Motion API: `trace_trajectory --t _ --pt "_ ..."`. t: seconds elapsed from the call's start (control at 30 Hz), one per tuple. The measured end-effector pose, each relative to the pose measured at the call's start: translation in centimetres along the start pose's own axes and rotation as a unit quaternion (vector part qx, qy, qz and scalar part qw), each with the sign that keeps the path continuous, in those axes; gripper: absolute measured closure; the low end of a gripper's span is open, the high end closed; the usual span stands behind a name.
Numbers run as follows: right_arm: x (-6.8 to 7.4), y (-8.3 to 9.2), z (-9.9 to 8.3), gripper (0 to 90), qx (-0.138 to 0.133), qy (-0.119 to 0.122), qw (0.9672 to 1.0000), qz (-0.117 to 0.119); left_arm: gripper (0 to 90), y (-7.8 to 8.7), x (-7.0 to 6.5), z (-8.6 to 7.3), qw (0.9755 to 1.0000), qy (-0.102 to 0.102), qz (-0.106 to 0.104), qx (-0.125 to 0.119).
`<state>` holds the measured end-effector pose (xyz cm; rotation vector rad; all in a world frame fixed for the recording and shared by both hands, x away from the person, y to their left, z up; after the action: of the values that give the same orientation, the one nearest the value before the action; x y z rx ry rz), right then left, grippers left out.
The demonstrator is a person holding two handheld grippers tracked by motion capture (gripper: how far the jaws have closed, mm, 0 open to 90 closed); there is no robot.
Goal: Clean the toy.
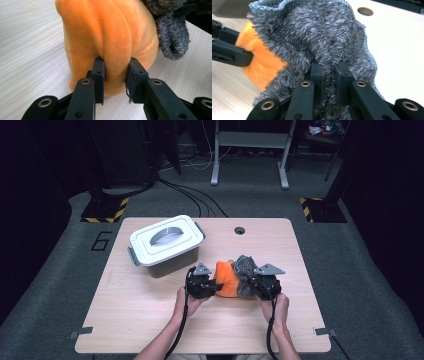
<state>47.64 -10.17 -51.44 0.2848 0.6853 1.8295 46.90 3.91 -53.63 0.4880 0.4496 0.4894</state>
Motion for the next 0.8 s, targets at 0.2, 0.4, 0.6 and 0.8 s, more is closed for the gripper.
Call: trace_trajectory --t 0.2,0.4,0.6,0.8 --pt "-0.7 -0.3 -0.7 79.2 0.01 -0.008 0.9999 -0.005 69.9 0.1 0.1 0.0 1.0 -0.004 0.0 0.003" --pt "-1.2 -0.7 -1.5 79.2 0.024 -0.022 0.9994 -0.009 69.0 0.1 0.1 -0.1 1.0 -0.004 -0.001 0.003" --pt "-1.2 -0.6 -1.5 79.3 0.022 -0.019 0.9995 -0.012 50.4 0.4 -0.1 0.0 0.9994 -0.033 0.011 0.003" --pt "-1.2 -0.6 -1.3 79.3 0.013 -0.017 0.9997 -0.01 32.5 -0.2 0.0 -0.7 0.9936 -0.09 0.052 0.045"
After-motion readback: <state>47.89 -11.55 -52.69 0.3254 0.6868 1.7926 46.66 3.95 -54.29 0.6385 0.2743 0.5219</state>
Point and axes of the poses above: each handheld gripper's, and its own axes: y roughly backward along the jaws, z roughly out of its top, x roughly to its left, the point moved 10 cm from there along -y, roughly forward along the jaws, and after that the axes turned 8 degrees about -z, right-handed, at the moved point
